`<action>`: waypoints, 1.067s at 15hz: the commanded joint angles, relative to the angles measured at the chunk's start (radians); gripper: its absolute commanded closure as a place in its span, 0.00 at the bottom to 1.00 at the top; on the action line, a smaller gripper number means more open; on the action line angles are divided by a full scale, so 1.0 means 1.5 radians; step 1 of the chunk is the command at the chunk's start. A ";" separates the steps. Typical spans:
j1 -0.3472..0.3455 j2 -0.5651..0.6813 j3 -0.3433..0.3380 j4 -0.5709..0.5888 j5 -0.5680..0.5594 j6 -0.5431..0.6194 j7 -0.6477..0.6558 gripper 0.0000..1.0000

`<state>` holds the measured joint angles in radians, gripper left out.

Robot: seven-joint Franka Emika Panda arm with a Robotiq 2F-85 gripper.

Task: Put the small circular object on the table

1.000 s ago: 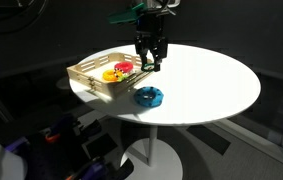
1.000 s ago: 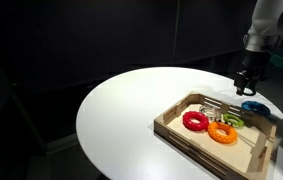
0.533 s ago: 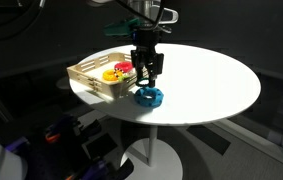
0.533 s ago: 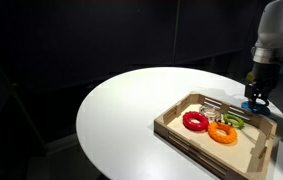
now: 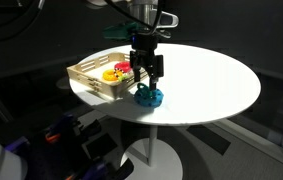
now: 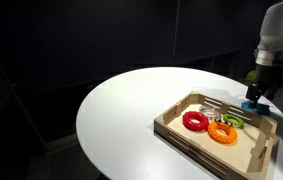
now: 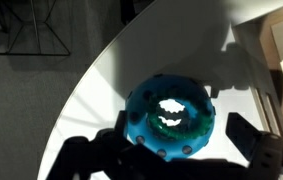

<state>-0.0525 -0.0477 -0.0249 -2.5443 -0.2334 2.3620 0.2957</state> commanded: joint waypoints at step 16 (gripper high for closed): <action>0.036 -0.128 0.013 0.025 0.094 -0.114 -0.136 0.00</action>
<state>-0.0132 -0.1799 -0.0089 -2.5257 -0.1574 2.2662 0.1837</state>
